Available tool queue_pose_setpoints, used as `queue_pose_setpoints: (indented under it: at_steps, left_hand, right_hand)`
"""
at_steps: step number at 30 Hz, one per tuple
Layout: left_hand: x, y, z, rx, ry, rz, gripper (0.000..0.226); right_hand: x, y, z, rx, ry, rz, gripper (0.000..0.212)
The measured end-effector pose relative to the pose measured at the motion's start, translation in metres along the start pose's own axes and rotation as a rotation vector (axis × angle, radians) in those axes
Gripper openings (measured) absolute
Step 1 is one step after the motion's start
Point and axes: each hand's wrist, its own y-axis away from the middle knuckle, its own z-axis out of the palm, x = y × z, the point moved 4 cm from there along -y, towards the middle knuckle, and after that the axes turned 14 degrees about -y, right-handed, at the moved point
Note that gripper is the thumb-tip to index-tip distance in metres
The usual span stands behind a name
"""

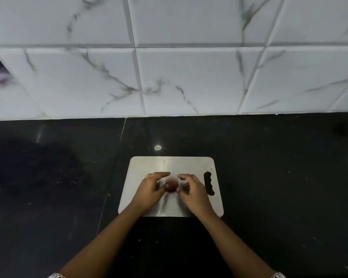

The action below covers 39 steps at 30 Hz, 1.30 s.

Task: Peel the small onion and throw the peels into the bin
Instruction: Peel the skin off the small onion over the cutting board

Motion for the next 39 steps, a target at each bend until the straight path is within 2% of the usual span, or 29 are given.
queue_pose_setpoints:
  at_steps: [5, 13, 18, 21, 24, 28, 34, 36, 39]
  left_hand:
    - [-0.008, 0.003, 0.010, -0.024, -0.009, -0.011, 0.045]
    - [-0.007, -0.005, 0.013, -0.034, -0.063, 0.030, 0.043]
    - [-0.006, -0.004, 0.018, 0.033, -0.128, 0.042, 0.059]
    - [-0.006, -0.005, 0.019, 0.079, -0.142, 0.056, 0.056]
    - [-0.009, -0.006, 0.020, 0.088, -0.150, 0.056, 0.054]
    - [-0.011, -0.006, 0.021, 0.095, -0.136, 0.059, 0.049]
    - [-0.010, -0.006, 0.019, 0.088, -0.145, 0.043, 0.044]
    - [-0.007, -0.005, 0.017, 0.090, -0.118, 0.033, 0.044]
    - [-0.003, -0.002, 0.013, 0.076, -0.065, 0.021, 0.042]
  right_hand:
    - [0.002, -0.001, 0.008, -0.011, -0.034, 0.052, 0.039]
    - [-0.004, 0.000, 0.009, 0.126, -0.060, 0.002, 0.031]
    - [-0.009, -0.005, 0.014, 0.232, 0.033, 0.010, 0.023]
    - [-0.014, -0.009, 0.016, 0.254, 0.134, -0.016, 0.015]
    - [-0.019, -0.008, 0.019, 0.245, 0.222, -0.117, 0.006]
    - [-0.016, -0.001, 0.012, 0.255, 0.206, -0.201, 0.005]
    - [-0.008, 0.008, -0.014, 0.377, 0.158, -0.101, 0.008]
    - [-0.007, 0.005, -0.019, 0.340, 0.169, -0.056, 0.008]
    - [-0.009, -0.003, -0.019, 0.153, 0.349, 0.076, 0.023]
